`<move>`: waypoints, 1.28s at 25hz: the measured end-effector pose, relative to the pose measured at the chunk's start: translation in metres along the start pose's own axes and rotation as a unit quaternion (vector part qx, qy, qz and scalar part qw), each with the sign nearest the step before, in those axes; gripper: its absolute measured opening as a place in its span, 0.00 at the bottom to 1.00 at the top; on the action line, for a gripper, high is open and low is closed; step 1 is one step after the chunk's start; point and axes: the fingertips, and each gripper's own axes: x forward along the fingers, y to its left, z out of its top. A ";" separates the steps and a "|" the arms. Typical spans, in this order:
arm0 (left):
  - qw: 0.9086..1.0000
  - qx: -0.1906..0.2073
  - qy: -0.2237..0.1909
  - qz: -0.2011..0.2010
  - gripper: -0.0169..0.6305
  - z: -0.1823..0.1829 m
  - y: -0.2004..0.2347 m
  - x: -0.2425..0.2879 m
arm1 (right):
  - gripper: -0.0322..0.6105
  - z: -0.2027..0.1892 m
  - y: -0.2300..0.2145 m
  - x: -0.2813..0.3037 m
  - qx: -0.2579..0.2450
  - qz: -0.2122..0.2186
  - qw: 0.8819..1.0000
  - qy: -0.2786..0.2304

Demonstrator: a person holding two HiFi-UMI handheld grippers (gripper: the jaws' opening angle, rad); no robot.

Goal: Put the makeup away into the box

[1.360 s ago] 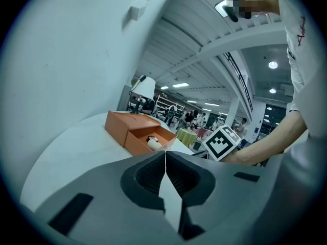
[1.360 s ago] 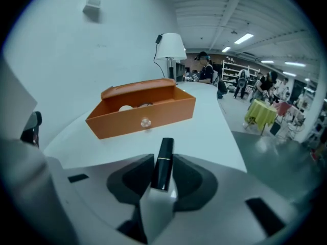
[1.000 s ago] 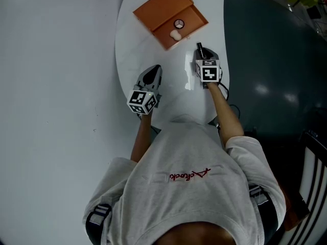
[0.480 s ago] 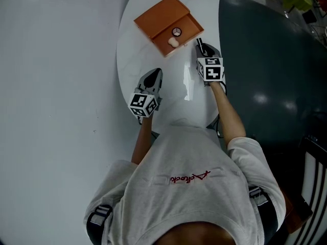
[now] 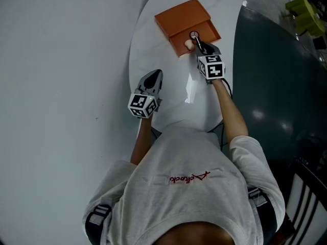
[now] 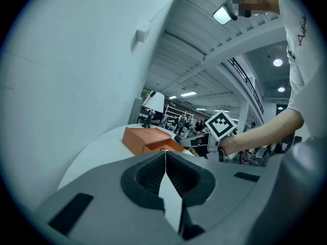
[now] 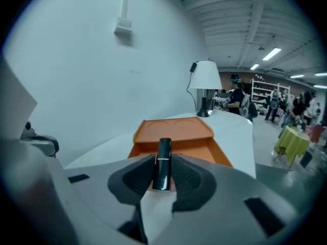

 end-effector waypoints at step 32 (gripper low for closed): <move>0.995 -0.042 -0.004 0.085 0.05 -0.026 0.072 -0.050 | 0.22 -0.054 0.077 0.101 -0.514 0.205 0.803 0.221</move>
